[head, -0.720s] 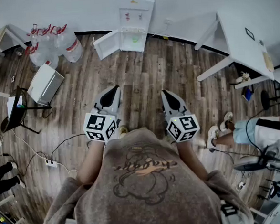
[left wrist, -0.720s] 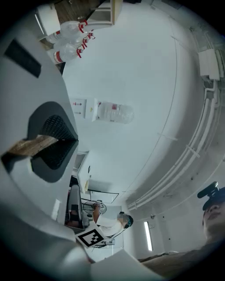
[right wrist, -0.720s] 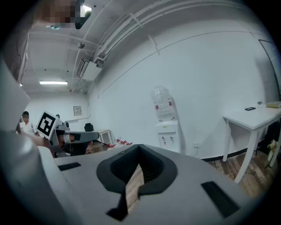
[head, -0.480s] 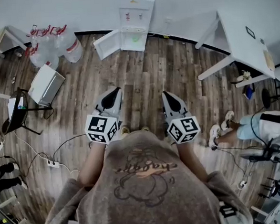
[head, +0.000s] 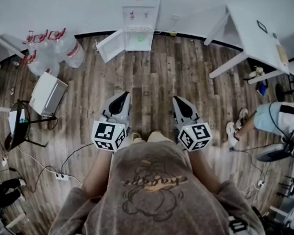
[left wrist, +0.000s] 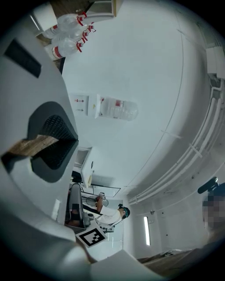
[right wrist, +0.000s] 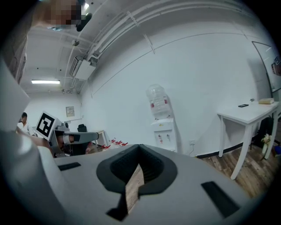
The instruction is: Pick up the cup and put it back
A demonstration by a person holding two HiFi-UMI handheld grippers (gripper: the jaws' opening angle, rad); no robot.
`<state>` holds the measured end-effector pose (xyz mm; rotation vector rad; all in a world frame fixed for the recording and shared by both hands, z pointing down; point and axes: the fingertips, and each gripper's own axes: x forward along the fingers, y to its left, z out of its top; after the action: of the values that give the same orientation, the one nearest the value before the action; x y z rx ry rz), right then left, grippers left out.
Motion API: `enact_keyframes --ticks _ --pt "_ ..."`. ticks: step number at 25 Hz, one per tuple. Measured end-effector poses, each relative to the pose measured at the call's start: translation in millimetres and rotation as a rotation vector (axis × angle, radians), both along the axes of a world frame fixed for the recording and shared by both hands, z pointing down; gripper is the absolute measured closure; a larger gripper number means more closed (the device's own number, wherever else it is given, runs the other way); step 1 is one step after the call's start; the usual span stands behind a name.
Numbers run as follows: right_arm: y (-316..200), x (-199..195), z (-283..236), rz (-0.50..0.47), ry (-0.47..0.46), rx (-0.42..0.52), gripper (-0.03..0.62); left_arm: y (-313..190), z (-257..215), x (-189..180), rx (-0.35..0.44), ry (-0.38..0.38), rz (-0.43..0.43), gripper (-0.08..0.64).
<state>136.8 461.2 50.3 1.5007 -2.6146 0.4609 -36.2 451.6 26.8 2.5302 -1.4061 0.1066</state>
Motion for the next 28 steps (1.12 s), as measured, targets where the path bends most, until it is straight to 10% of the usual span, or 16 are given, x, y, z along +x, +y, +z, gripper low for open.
enact_keyframes --ticks 28 --pt "-188 0 4 -0.002 -0.017 -0.009 0.591 -185 1 -1 0.004 -0.02 -0.011 0.557"
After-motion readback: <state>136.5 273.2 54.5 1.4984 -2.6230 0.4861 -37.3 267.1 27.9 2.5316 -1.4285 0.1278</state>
